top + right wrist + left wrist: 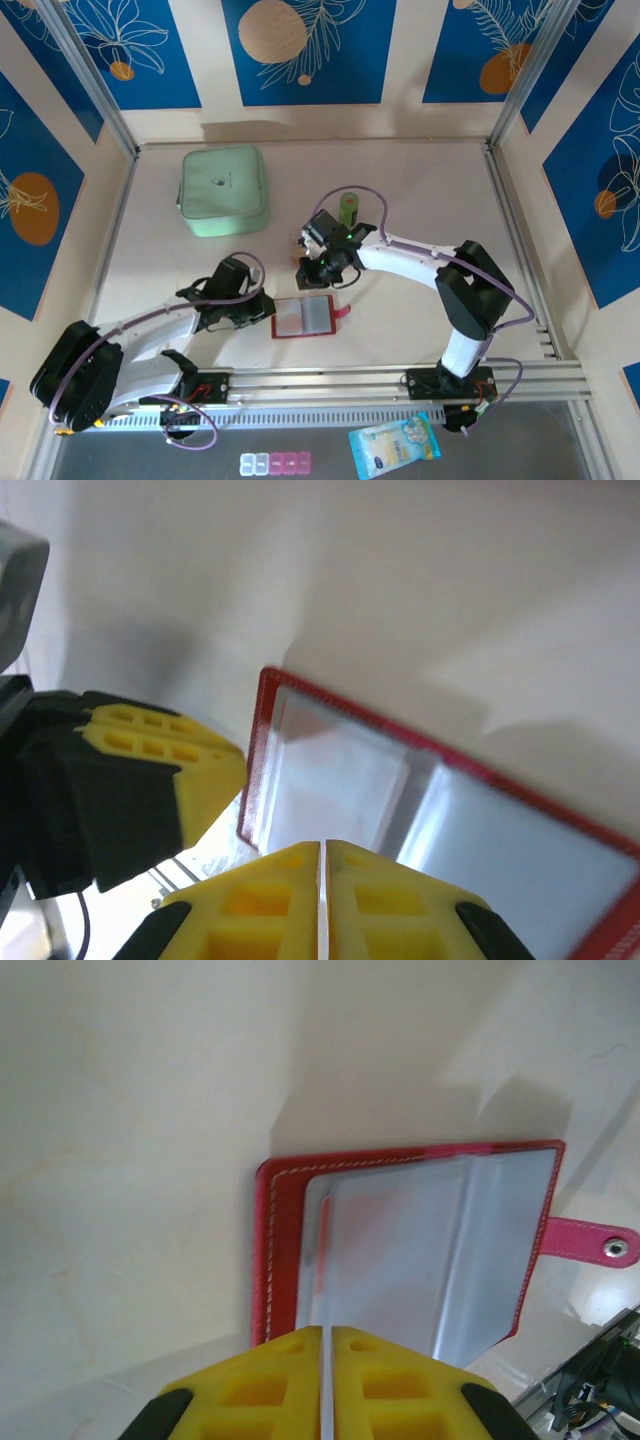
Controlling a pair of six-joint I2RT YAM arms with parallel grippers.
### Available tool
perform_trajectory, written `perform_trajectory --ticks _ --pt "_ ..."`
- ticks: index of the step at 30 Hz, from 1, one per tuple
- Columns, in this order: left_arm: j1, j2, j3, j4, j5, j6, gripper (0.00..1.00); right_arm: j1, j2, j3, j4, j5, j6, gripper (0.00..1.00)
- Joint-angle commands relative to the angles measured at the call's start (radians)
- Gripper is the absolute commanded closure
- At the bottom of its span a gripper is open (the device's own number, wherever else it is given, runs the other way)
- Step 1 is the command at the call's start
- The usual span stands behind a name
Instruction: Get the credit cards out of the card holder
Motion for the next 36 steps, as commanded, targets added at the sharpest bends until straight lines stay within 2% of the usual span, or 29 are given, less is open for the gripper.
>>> perform_trajectory --ticks 1,7,11,13,20,27,36 --pt "-0.016 0.008 -0.012 -0.002 -0.012 -0.01 0.92 0.03 0.0 -0.026 0.065 -0.053 0.089 0.88" --pt "-0.027 0.026 -0.021 0.004 -0.016 -0.01 0.93 0.075 0.008 -0.057 0.112 -0.047 0.114 0.83" --pt "-0.027 0.037 -0.021 0.006 -0.018 -0.009 0.94 0.082 0.015 -0.066 0.119 -0.047 0.122 0.94" --pt "-0.028 0.041 -0.019 -0.001 -0.021 -0.007 0.94 0.083 0.025 -0.069 0.122 -0.054 0.129 0.94" --pt "-0.028 0.041 -0.017 -0.032 -0.04 0.007 0.94 0.085 0.069 -0.065 0.134 -0.091 0.163 0.82" --pt "-0.028 0.054 -0.014 -0.036 -0.044 0.009 0.95 0.086 0.107 -0.077 0.167 -0.117 0.204 0.79" --pt "-0.028 0.058 -0.011 -0.047 -0.047 0.01 0.95 0.085 0.123 -0.091 0.137 -0.092 0.22 0.73"
